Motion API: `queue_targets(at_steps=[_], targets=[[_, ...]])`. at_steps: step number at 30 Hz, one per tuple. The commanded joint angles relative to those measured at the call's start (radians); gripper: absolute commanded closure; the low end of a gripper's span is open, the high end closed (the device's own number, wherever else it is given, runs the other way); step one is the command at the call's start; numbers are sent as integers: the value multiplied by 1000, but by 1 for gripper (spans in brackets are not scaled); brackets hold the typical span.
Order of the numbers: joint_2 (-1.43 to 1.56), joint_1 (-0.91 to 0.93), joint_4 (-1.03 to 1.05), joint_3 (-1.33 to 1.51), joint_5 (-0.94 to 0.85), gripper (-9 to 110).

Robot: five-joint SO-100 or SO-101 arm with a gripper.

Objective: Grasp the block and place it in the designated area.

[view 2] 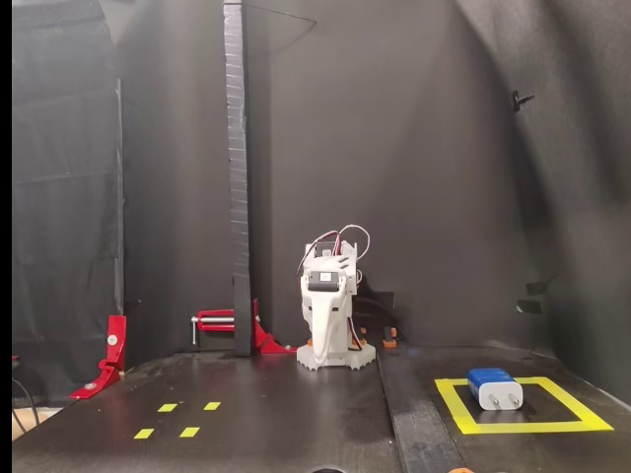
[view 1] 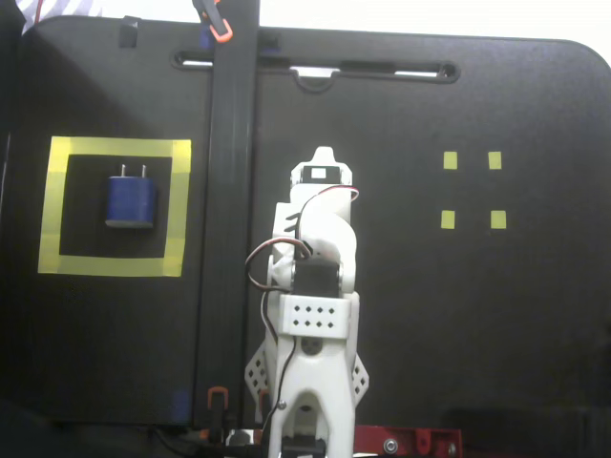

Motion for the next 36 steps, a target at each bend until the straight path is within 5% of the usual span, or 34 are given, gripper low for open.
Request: queue_targets(at_steps=[1, 36], targets=[[6, -2, 5, 5, -6, 101], [6, -3, 5, 5, 38, 101]])
